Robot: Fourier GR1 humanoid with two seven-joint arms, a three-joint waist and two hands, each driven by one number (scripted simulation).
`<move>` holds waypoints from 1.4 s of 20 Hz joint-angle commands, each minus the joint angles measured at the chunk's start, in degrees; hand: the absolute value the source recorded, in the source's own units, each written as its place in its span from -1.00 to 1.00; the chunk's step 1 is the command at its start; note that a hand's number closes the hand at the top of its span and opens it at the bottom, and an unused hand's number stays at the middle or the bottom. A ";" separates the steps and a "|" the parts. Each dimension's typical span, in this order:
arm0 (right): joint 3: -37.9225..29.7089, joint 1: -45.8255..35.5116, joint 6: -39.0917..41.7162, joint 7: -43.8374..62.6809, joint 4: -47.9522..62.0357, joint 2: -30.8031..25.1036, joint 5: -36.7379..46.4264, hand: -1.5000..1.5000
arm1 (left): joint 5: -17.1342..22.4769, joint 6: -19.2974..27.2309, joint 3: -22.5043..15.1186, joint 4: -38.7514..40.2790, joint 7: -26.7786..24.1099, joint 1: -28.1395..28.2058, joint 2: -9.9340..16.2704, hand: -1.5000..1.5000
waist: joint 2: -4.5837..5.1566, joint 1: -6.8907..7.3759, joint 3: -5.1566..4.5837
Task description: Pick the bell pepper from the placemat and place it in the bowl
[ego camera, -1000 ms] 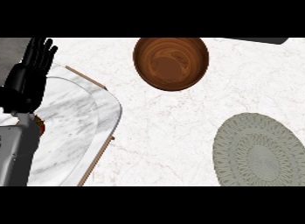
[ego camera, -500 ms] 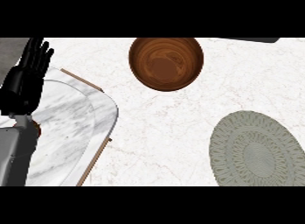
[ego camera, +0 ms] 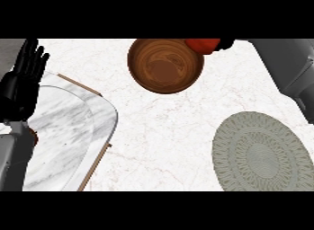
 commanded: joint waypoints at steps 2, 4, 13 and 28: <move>2.00 1.86 1.98 -4.83 1.32 5.08 1.49 1.00 | 0.79 0.93 0.87 -1.67 2.44 -0.42 0.10 0.00 | -0.42 -1.06 0.06; 2.09 1.18 -1.40 -1.55 1.94 5.82 1.99 1.00 | -0.60 1.28 -0.17 -2.78 -0.02 3.03 -0.95 0.00 | -0.35 -0.72 0.02; -0.22 6.79 -3.38 5.93 7.37 13.05 -0.02 -1.00 | -0.04 0.29 0.79 -1.83 -1.17 2.95 -0.25 0.00 | -0.16 -0.85 0.03; -18.10 5.24 0.95 11.25 7.00 4.97 -17.86 -1.00 | -0.52 0.72 0.29 -1.71 -0.17 -0.35 -0.21 0.00 | 0.92 0.14 0.09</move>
